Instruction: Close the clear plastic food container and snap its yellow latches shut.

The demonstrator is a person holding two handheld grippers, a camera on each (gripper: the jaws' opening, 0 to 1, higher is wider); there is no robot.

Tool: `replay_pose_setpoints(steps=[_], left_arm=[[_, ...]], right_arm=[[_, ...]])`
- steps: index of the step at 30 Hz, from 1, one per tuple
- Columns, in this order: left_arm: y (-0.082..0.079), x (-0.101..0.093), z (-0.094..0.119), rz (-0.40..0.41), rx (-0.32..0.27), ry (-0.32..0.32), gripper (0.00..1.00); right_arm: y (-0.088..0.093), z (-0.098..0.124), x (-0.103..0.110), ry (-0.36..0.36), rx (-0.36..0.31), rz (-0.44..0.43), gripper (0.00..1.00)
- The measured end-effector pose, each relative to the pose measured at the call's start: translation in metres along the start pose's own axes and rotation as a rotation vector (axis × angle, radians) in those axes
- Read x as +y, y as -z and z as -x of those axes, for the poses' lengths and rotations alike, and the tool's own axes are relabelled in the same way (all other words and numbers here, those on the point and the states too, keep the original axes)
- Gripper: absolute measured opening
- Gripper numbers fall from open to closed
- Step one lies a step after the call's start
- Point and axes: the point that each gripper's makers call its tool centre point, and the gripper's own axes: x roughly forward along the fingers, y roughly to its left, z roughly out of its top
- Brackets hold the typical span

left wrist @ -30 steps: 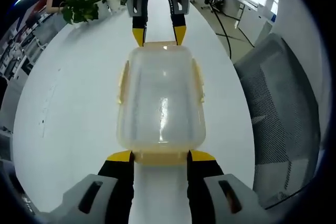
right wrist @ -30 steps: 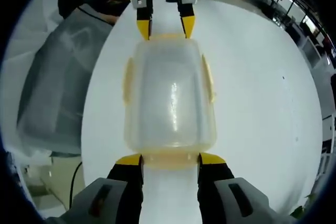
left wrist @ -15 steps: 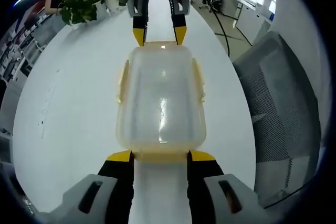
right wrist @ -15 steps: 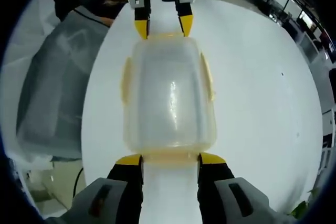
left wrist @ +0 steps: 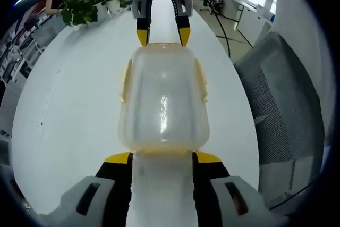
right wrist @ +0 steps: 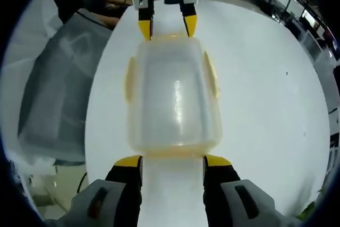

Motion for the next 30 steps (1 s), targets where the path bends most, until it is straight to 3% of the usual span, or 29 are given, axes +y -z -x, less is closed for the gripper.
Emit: replay_pose_setpoints(steps=[2,4,8,12,15,17,18,19,22,25,28,30], left_arm=[[0.001,0.001,0.002,0.006,-0.011,-0.01,0.55],[0.004,-0.001,0.005,0.025,-0.009,-0.009,0.52],[0.011,-0.001,0.013,0.074,-0.004,-0.033,0.52],[0.004,0.0,0.023,0.198,-0.071,-0.055,0.51],[0.0,0.004,0.027,0.286,-0.104,-0.094,0.5],[-0.003,0.011,0.03,0.335,-0.129,-0.138,0.5],[-0.006,0.012,0.03,0.398,-0.154,-0.141,0.5],[-0.008,0.013,0.031,0.434,-0.172,-0.144,0.5],[-0.004,0.017,0.03,0.492,-0.153,-0.178,0.49],[-0.009,0.019,0.029,0.67,-0.21,-0.196,0.48],[-0.009,0.014,0.024,0.71,-0.2,-0.2,0.49],[-0.007,0.011,0.02,0.751,-0.19,-0.195,0.49]], right_arm=[[0.002,0.001,0.0,0.007,0.004,0.0,0.47],[0.004,0.005,-0.001,0.024,0.008,0.006,0.46],[0.008,0.017,-0.002,0.047,0.014,-0.063,0.46],[0.002,0.029,-0.002,0.074,-0.035,-0.243,0.44],[0.006,0.033,-0.011,0.144,-0.026,-0.402,0.41],[-0.001,0.032,-0.008,0.117,-0.064,-0.518,0.41],[-0.003,0.032,-0.009,0.125,-0.08,-0.567,0.41],[-0.004,0.033,-0.013,0.147,-0.094,-0.6,0.41],[-0.003,0.031,-0.014,0.16,-0.087,-0.675,0.41],[-0.004,0.029,-0.015,0.17,-0.103,-0.768,0.39],[-0.007,0.029,-0.017,0.178,-0.14,-0.847,0.39],[-0.002,0.029,-0.019,0.204,-0.117,-0.855,0.38]])
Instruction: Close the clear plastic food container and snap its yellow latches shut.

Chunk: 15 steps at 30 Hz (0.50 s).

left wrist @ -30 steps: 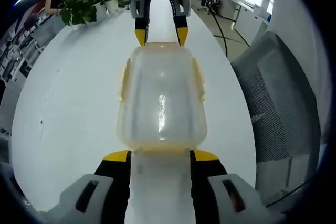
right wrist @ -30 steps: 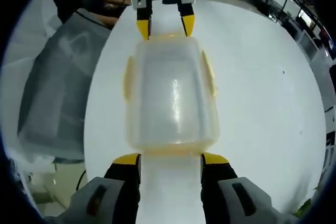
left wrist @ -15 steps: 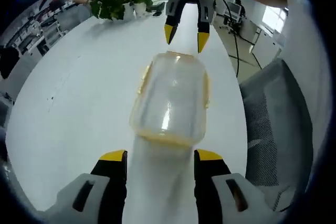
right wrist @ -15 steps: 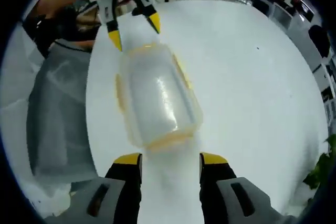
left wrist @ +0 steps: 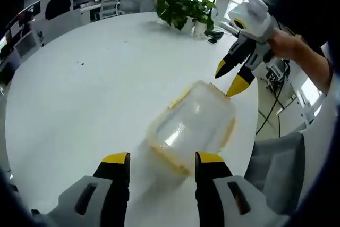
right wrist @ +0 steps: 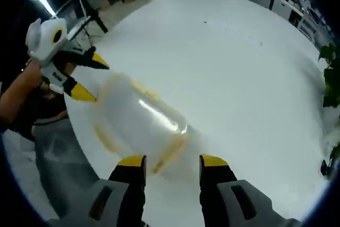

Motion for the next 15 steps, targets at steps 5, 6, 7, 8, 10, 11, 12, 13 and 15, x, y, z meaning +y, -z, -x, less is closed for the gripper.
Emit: replay_pose_setpoints(steps=[5,6,7,8,10,11,12,13,15], left_arm=[[0.003,-0.006,-0.004,0.165,-0.001,-0.009,0.49],[0.003,-0.009,-0.006,0.179,0.001,-0.007,0.49],[0.003,-0.01,-0.007,0.205,-0.001,-0.005,0.48],[0.003,-0.011,-0.008,0.245,-0.005,-0.001,0.48],[0.003,-0.01,-0.011,0.275,-0.012,-0.001,0.48],[0.004,-0.011,-0.012,0.279,-0.008,-0.007,0.47],[0.005,-0.013,-0.012,0.285,-0.003,-0.012,0.47],[0.005,-0.013,-0.014,0.292,-0.003,-0.012,0.47],[0.004,-0.011,-0.015,0.31,-0.008,-0.016,0.46]], right_arm=[[0.003,-0.004,0.007,-0.022,-0.002,-0.068,0.38],[0.003,-0.006,0.011,-0.038,-0.009,-0.089,0.38],[0.002,-0.007,0.011,-0.04,-0.013,-0.099,0.38],[0.003,-0.009,0.012,-0.045,-0.021,-0.12,0.37],[0.004,-0.013,0.015,-0.051,-0.028,-0.136,0.37],[0.004,-0.014,0.016,-0.058,-0.032,-0.154,0.37],[0.004,-0.015,0.018,-0.065,-0.039,-0.166,0.37],[0.004,-0.016,0.018,-0.072,-0.044,-0.179,0.36],[0.005,-0.017,0.02,-0.081,-0.053,-0.202,0.35]])
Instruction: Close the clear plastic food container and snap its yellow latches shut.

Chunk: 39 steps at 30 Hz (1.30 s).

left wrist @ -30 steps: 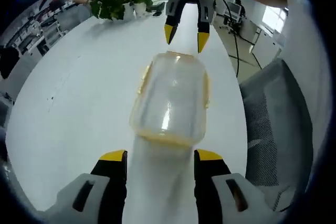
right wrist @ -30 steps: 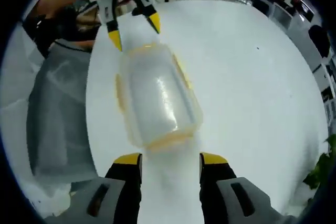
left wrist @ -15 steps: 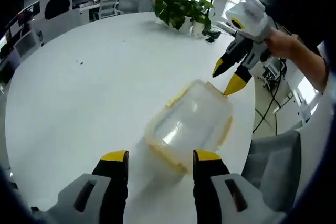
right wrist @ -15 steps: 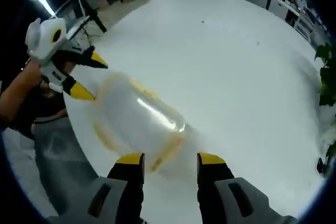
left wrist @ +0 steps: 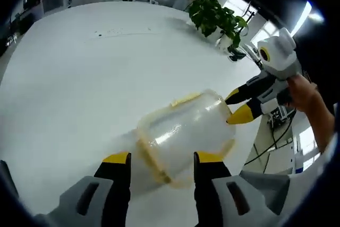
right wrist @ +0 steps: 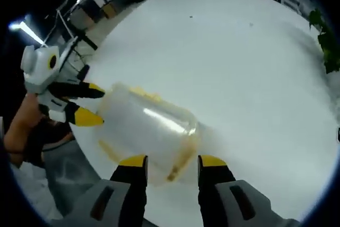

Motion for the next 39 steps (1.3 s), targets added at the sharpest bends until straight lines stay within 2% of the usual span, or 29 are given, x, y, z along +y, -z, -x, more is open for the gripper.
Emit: replay_pose_setpoints(steps=[4,7,13,16,19,20,21,22,23,25,39], left_arm=[[0.002,0.001,-0.003,0.048,0.011,0.009,0.43],[0.002,-0.001,-0.003,0.05,0.014,0.014,0.4],[0.002,-0.003,-0.004,0.067,0.017,0.015,0.36],[0.001,-0.005,-0.004,0.051,0.018,0.012,0.34],[0.002,-0.007,-0.006,0.06,0.011,0.01,0.32],[0.003,-0.007,-0.006,0.049,0.004,0.031,0.3],[0.001,-0.008,-0.008,0.05,0.0,0.004,0.3],[-0.001,-0.009,-0.008,0.04,-0.012,-0.006,0.29],[0.0,-0.01,-0.008,0.039,-0.013,-0.003,0.3],[0.0,-0.009,-0.009,0.086,-0.026,0.016,0.3],[0.0,-0.012,-0.009,0.089,-0.007,0.036,0.33]], right_arm=[[-0.002,-0.002,0.002,-0.021,-0.024,-0.048,0.35],[-0.002,-0.003,0.003,-0.031,-0.03,-0.069,0.35],[-0.001,-0.003,0.003,-0.037,-0.027,-0.08,0.34],[-0.002,-0.004,0.003,-0.043,-0.02,-0.088,0.33],[-0.002,-0.005,0.005,-0.05,-0.003,-0.061,0.32],[-0.002,-0.006,0.005,-0.057,-0.002,-0.061,0.31],[-0.002,-0.008,0.003,-0.019,0.011,-0.136,0.29],[-0.004,-0.009,0.007,-0.053,0.023,-0.055,0.28],[-0.004,-0.008,0.008,-0.046,0.021,-0.048,0.28],[-0.004,-0.008,0.007,-0.045,0.03,-0.059,0.29],[-0.004,-0.007,0.007,-0.051,0.002,-0.094,0.32]])
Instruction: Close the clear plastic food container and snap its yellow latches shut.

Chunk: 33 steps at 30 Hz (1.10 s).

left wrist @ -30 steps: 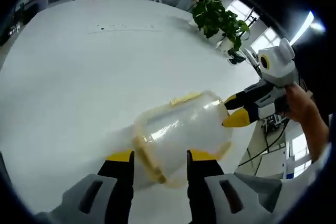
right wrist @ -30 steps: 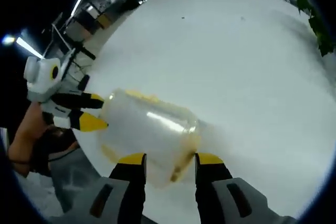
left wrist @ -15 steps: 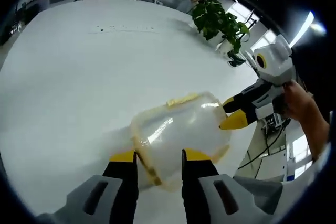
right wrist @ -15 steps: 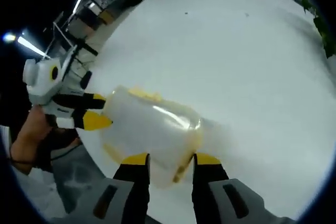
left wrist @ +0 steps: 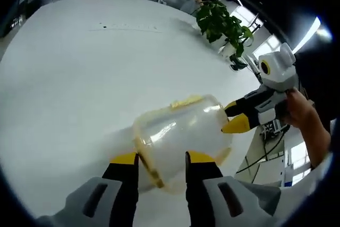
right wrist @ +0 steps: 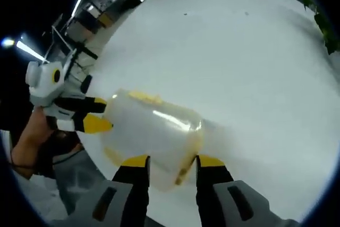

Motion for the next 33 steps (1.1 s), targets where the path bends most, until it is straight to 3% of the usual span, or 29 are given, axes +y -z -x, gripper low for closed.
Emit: replay_pose_setpoints(steps=[13,22,33], left_arm=[[0.002,0.002,0.001,-0.009,-0.011,0.045,0.35],[-0.001,0.009,0.01,-0.074,-0.001,0.031,0.4],[0.0,0.012,0.016,-0.338,0.037,-0.008,0.4]], right_arm=[[0.006,0.006,0.0,-0.019,0.016,0.041,0.3],[0.009,0.011,-0.003,0.002,0.049,0.162,0.32],[0.003,0.016,0.0,0.011,0.054,0.303,0.3]])
